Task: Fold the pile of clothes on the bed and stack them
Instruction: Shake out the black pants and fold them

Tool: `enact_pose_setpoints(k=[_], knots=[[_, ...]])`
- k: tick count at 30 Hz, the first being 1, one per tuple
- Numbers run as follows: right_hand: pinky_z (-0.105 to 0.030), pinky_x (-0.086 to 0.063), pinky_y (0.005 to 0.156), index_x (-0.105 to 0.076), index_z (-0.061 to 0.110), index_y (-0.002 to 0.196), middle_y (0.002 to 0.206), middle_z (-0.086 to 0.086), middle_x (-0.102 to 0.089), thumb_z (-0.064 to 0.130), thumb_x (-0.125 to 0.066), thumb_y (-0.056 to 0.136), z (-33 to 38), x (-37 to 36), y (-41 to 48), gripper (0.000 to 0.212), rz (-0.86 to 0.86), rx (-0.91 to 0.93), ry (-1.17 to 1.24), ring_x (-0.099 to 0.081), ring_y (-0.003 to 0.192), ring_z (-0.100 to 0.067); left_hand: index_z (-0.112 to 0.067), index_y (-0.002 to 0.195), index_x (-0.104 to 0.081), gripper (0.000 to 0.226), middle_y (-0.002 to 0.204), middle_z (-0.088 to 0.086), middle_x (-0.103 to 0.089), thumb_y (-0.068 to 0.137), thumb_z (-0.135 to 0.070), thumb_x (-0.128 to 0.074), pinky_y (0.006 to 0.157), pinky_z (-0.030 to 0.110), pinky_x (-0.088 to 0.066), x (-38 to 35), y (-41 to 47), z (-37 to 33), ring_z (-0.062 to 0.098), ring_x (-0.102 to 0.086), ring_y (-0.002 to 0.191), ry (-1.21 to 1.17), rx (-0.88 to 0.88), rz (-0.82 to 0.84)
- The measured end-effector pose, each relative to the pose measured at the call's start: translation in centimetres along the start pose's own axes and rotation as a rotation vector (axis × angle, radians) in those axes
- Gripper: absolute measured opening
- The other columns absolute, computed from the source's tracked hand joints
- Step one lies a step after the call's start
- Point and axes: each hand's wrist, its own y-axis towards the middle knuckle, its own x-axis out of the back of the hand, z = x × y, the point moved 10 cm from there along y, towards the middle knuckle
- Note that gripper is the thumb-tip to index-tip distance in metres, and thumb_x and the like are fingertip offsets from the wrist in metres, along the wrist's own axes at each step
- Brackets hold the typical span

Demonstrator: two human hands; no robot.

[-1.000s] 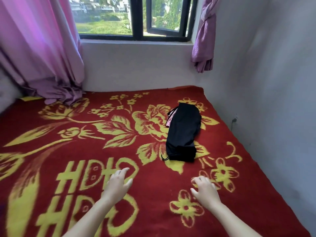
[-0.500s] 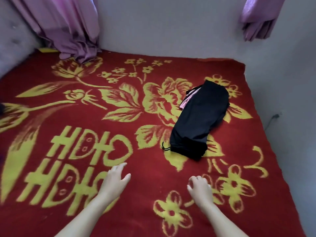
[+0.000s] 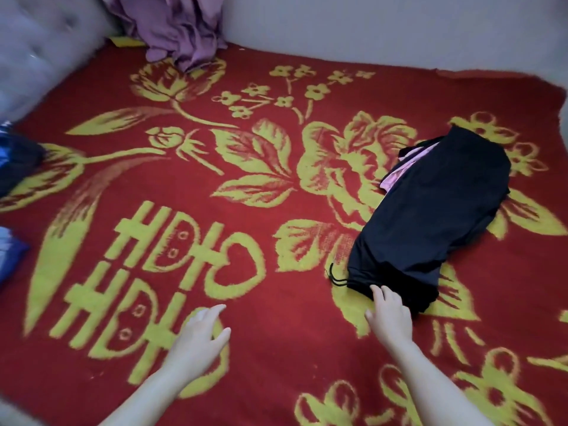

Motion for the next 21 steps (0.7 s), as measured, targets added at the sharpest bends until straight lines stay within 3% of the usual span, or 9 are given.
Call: enact_pose_setpoints(k=[4,6,8,10,14,16,17,19,21], knots=[[-0.032,-0.039,0.09,-0.031,0.02,0.139,0.133,0.0,-0.045,0.033,-0.045,0.094,-0.1,-1.0,3.5,0.049,-0.037,-0.105,-0.122,-0.042,0.123,-0.021,-0.025,0.143,-0.029,0.049,0.142,-0.008,-0.035,0.097,-0.034,-0.043,0.106,0.024,-0.03,-0.7,1.3,0.7,0.009,-0.033,0.132,0.067,-0.039,0.021],[-0.037,-0.04,0.084,-0.036,0.016,0.136,0.126,-0.004,-0.052,0.023,-0.05,0.092,-0.3,-2.1,4.8,0.047,-0.038,-0.15,-0.146,-0.048,0.115,-0.025,-0.027,0.143,-0.028,0.049,0.142,-0.011,-0.034,0.097,-0.036,-0.041,0.105,0.022,-0.03,-1.4,1.5,1.1,0.007,-0.034,0.13,0.106,-0.048,0.042],[-0.041,-0.041,0.07,-0.057,0.003,0.115,0.097,-0.018,-0.064,0.002,-0.066,0.076,-0.1,-3.2,5.6,0.04,-0.062,-0.128,-0.025,-0.059,0.089,-0.038,-0.029,0.142,-0.028,0.048,0.142,-0.012,-0.034,0.097,-0.037,-0.042,0.103,0.022,-0.033,-2.1,1.6,1.7,0.006,-0.035,0.129,0.119,-0.037,0.052],[-0.043,-0.041,0.062,-0.065,-0.004,0.088,0.072,-0.024,-0.062,-0.009,-0.076,0.058,-0.2,-3.5,5.9,0.033,-0.122,-0.095,0.04,-0.059,0.069,-0.041,-0.029,0.142,-0.029,0.048,0.141,-0.012,-0.034,0.096,-0.037,-0.041,0.102,0.023,-0.034,-2.4,1.6,2.1,0.006,-0.036,0.129,0.13,-0.033,0.061],[-0.037,-0.037,0.076,-0.059,0.012,0.103,0.103,-0.008,-0.063,0.015,-0.057,0.087,-0.6,-3.2,7.2,0.016,-0.052,-0.11,-0.104,-0.053,0.101,-0.032,-0.031,0.143,-0.027,0.047,0.141,-0.013,-0.035,0.097,-0.037,-0.039,0.101,0.02,-0.034,-2.9,1.2,2.8,0.005,-0.037,0.128,0.156,-0.064,0.07],[-0.035,-0.035,0.074,-0.06,0.012,0.098,0.101,-0.006,-0.064,0.012,-0.053,0.089,-0.3,-3.1,7.1,0.012,-0.082,-0.101,-0.121,-0.054,0.099,-0.031,-0.03,0.143,-0.027,0.047,0.14,-0.014,-0.034,0.098,-0.037,-0.039,0.102,0.02,-0.033,-3.0,0.9,3.3,0.004,-0.037,0.128,0.131,-0.06,0.066],[-0.036,-0.035,0.07,-0.061,0.008,0.089,0.091,-0.01,-0.065,0.004,-0.059,0.082,0.4,-3.0,6.3,0.009,-0.11,-0.074,-0.088,-0.057,0.09,-0.033,-0.029,0.142,-0.028,0.047,0.14,-0.014,-0.035,0.097,-0.037,-0.04,0.102,0.021,-0.033,-3.3,0.5,3.7,0.004,-0.037,0.128,0.115,-0.049,0.075],[-0.037,-0.036,0.06,-0.058,0.003,0.063,0.063,-0.013,-0.06,-0.011,-0.074,0.054,1.6,-3.3,3.3,0.023,-0.214,-0.013,0.031,-0.057,0.063,-0.035,-0.027,0.141,-0.032,0.047,0.138,-0.013,-0.037,0.096,-0.039,-0.04,0.103,0.021,-0.032,-3.9,-0.3,4.3,0.005,-0.037,0.128,0.096,-0.047,0.087],[-0.037,-0.042,0.056,-0.054,0.006,0.053,0.052,-0.008,-0.054,-0.012,-0.081,0.037,1.7,-4.9,-0.9,0.036,-0.252,-0.005,0.102,-0.055,0.051,-0.031,-0.027,0.137,-0.038,0.05,0.134,-0.014,-0.04,0.091,-0.047,-0.037,0.102,0.02,-0.033,-4.6,-1.6,4.5,0.004,-0.04,0.125,0.09,-0.063,0.115]])
